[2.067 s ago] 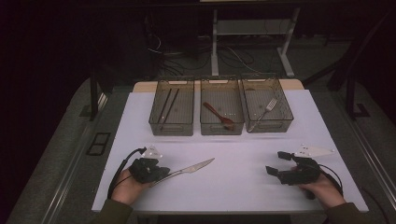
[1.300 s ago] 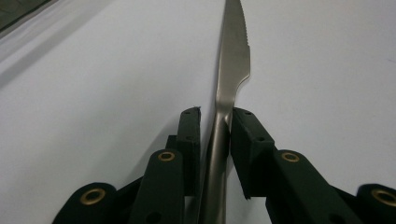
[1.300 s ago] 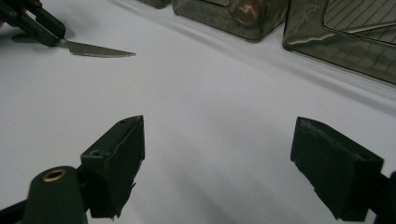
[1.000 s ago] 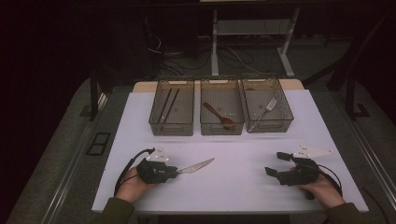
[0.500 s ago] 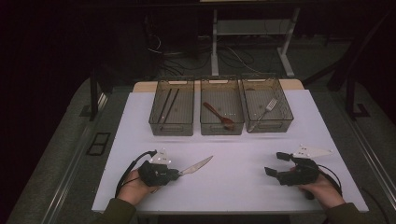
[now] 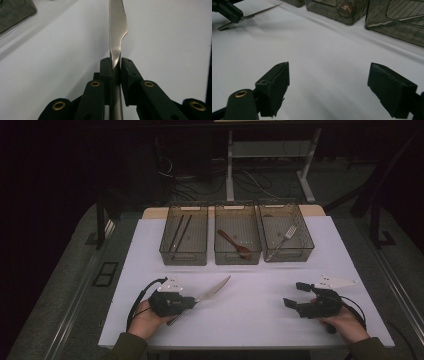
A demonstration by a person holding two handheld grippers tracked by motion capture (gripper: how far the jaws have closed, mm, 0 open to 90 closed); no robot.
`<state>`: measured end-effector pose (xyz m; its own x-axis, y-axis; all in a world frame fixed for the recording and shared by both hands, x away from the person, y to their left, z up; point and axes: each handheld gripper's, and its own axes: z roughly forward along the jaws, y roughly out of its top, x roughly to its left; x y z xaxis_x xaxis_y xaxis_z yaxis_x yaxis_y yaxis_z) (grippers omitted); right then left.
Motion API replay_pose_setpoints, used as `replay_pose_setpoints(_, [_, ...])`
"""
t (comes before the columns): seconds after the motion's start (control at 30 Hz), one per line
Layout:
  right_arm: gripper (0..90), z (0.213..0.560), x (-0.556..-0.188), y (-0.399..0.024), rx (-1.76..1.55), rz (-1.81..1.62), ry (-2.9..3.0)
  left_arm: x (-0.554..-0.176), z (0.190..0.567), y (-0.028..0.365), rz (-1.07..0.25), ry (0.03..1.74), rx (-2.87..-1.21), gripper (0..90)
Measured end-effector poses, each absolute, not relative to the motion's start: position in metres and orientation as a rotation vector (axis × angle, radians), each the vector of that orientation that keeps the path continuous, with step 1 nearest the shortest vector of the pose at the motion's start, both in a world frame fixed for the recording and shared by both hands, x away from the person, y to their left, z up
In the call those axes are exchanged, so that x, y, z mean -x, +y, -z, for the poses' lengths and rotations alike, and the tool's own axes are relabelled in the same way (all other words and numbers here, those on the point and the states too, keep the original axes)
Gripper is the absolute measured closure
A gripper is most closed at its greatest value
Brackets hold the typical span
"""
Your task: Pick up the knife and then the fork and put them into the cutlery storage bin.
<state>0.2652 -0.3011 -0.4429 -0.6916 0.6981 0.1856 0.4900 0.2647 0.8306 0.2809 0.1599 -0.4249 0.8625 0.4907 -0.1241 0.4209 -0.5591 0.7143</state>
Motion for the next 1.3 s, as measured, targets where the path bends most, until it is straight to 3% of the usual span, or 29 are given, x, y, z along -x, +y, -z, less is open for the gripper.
replay_pose_setpoints(0.37, [17.1,0.435,-0.268,-0.299,-1.103,-1.437,2.294,-0.29,0.4,0.142,-0.164,0.611,-2.17,79.4])
replay_pose_setpoints(0.8, [14.2,0.397,-0.289,-0.276,-1.076,-1.539,2.304,-0.3,0.381,0.109,-0.273,0.658,-2.073,79.4])
replay_pose_setpoints(1.1, [34.8,0.375,-0.308,-0.24,-1.036,-1.661,2.305,-0.307,0.374,0.075,-0.311,0.651,-2.019,79.4])
replay_pose_setpoints(1.3, [42.5,0.363,-0.32,-0.215,-1.013,-1.721,2.299,-0.31,0.372,0.056,-0.326,0.635,-2.003,79.4])
